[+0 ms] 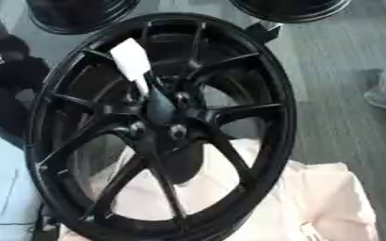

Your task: Pull the pin out of the wheel hub.

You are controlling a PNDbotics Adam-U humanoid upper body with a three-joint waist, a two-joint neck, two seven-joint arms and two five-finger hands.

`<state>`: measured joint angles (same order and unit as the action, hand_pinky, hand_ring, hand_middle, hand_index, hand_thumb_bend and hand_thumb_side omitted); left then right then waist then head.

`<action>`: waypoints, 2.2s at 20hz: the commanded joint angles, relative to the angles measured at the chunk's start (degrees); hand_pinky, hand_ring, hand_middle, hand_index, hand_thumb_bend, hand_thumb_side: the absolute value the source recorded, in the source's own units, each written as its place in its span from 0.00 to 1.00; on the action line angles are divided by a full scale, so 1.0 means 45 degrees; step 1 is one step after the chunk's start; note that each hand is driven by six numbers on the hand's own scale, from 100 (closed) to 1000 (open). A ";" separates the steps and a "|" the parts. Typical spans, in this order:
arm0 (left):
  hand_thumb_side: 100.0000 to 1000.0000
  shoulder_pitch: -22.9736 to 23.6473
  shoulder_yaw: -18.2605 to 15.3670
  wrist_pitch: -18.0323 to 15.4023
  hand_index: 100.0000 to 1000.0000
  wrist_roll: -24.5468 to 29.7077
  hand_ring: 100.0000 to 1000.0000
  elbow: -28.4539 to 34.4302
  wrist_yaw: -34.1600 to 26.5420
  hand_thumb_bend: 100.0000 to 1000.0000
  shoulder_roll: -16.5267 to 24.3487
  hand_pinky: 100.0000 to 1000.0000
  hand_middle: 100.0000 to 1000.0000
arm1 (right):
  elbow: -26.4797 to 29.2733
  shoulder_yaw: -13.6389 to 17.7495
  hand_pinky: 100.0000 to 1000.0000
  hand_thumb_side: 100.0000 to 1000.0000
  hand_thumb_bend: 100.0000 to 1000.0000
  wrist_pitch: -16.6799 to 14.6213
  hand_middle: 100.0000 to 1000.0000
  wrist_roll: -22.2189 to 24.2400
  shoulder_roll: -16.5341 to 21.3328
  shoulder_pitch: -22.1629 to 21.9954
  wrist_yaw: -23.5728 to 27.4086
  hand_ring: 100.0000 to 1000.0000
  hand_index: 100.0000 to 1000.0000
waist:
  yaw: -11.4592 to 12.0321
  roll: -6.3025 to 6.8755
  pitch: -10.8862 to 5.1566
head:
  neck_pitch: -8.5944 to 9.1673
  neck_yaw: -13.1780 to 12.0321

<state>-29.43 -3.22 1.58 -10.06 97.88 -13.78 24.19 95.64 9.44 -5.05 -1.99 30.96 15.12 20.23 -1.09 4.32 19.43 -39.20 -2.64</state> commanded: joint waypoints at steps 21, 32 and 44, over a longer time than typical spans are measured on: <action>0.48 -0.5104 0.2215 -0.0432 0.73 0.7778 0.81 0.0869 0.1746 0.25 0.6992 0.67 0.69 | 0.0364 -0.0055 0.76 0.62 0.00 0.0087 0.62 0.0043 0.0386 -0.0179 -0.0443 0.71 0.76 | -0.0096 0.0092 -0.0079 | 0.0042 0.0348; 0.63 -0.6608 0.3713 -0.1126 0.80 1.3760 0.78 0.0539 0.4000 0.30 0.6723 0.77 0.73 | 0.0384 -0.0027 0.76 0.63 0.00 0.0120 0.62 -0.0017 0.0378 -0.0389 -0.0596 0.71 0.76 | -0.0044 0.0096 -0.0054 | 0.0042 0.0052; 0.49 -0.8563 0.5831 -0.2127 0.81 1.3784 0.80 -0.1463 0.5965 0.47 0.5168 0.81 0.74 | 0.0305 -0.0088 0.76 0.63 0.00 0.0165 0.62 0.0060 0.0441 -0.0372 -0.0606 0.71 0.76 | -0.0096 0.0153 -0.0192 | 0.0228 0.0525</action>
<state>-66.64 22.89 -7.23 52.00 92.05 12.11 47.12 95.98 8.77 -4.32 -1.77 31.14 13.07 17.82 -1.50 5.21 20.11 -39.05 -0.54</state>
